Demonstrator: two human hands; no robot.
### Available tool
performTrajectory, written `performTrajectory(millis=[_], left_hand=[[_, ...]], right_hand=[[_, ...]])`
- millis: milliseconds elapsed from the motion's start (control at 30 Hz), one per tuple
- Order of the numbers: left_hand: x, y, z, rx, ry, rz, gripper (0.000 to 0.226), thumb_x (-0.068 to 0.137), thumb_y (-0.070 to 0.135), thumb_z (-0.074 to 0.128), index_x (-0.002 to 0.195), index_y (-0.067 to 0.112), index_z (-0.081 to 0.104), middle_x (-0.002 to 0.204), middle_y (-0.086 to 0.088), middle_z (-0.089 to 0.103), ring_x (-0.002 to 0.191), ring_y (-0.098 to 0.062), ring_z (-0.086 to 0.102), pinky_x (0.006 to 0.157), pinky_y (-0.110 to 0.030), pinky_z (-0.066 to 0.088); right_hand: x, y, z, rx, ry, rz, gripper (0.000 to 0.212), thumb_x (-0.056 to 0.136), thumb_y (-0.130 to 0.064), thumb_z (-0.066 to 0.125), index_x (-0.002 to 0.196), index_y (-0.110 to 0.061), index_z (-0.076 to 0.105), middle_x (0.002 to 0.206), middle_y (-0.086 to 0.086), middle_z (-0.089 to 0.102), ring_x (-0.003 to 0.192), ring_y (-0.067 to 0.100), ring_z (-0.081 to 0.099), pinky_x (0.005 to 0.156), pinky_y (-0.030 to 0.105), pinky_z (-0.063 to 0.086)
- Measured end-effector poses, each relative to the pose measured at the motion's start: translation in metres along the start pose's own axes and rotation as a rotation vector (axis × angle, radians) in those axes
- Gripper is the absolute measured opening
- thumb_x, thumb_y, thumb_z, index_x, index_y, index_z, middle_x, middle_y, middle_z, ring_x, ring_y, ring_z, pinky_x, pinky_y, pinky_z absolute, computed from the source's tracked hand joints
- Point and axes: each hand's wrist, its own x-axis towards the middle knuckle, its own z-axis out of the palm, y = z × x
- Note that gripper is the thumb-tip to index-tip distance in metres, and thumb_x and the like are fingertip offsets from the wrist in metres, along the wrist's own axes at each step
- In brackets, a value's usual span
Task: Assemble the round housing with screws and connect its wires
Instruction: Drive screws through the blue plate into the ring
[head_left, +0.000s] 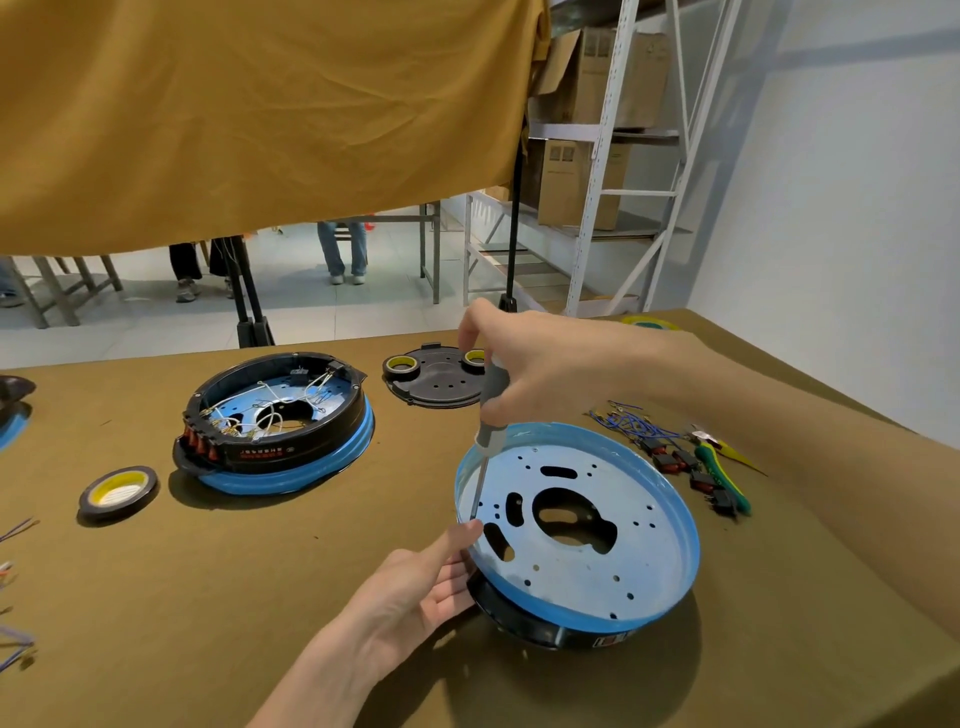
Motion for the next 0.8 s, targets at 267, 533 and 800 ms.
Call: performTrajectory(millis=[267, 533, 800], left_hand=[[0.002, 0.0, -0.003, 0.006, -0.031, -0.021, 0.096, 0.042, 0.026, 0.107, 0.122, -0.003, 0.061, 0.109, -0.023, 0.076, 0.098, -0.035, 0.077, 0.071, -0.041, 0.065], [0.005, 0.0, -0.004, 0.016, -0.037, -0.027, 0.105, 0.034, 0.03, 0.108, 0.122, -0.002, 0.06, 0.109, -0.022, 0.077, 0.098, -0.035, 0.077, 0.07, -0.042, 0.065], [0.003, 0.001, -0.002, 0.03, -0.023, -0.026, 0.104, 0.036, 0.031, 0.108, 0.123, -0.002, 0.06, 0.11, -0.021, 0.077, 0.101, -0.035, 0.076, 0.076, -0.043, 0.065]], right_hand=[[-0.001, -0.009, 0.002, -0.119, 0.026, -0.051, 0.049, 0.094, -0.035, 0.065, 0.126, -0.018, 0.032, 0.081, 0.005, 0.064, 0.068, 0.025, 0.065, 0.053, 0.039, 0.051], [0.0, -0.01, 0.007, -0.079, 0.06, -0.06, 0.048, 0.095, -0.037, 0.064, 0.124, -0.016, 0.032, 0.08, 0.005, 0.068, 0.072, 0.029, 0.067, 0.058, 0.045, 0.056], [-0.002, -0.011, 0.011, -0.116, 0.102, -0.092, 0.044, 0.095, -0.035, 0.064, 0.123, -0.017, 0.034, 0.081, 0.005, 0.06, 0.073, 0.029, 0.063, 0.057, 0.049, 0.051]])
